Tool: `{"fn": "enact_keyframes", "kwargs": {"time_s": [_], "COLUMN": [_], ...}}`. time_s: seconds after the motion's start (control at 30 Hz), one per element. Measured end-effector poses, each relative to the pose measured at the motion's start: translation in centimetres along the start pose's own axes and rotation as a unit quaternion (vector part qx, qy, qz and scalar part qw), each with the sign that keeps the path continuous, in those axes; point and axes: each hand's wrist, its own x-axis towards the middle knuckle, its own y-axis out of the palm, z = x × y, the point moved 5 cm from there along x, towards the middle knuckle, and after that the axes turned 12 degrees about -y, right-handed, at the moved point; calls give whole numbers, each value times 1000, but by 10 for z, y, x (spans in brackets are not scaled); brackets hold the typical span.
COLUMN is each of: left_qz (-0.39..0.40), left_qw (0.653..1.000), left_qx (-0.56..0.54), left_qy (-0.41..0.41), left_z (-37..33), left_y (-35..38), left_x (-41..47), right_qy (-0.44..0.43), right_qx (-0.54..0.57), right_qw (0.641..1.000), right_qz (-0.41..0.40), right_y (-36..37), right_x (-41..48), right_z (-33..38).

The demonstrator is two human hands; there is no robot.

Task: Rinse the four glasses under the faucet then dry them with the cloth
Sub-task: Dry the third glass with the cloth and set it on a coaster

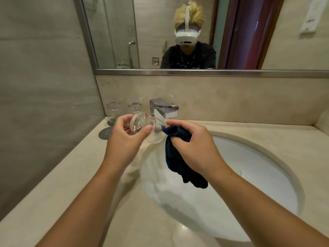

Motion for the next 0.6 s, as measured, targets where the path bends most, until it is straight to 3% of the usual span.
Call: {"fn": "enact_keyframes", "kwargs": {"time_s": [0.27, 0.6], "left_qz": [-75, -120], "left_qw": [993, 987], "left_qx": [75, 108], "left_qy": [50, 8], "left_z": [0, 35], "left_y": [-74, -104], "left_x": [32, 106], "right_qy": [-30, -25], "right_qx": [-4, -26], "right_qw": [998, 999], "right_qz": [53, 32], "right_y": [57, 96], "right_x": [23, 59], "right_z": [13, -4]}}
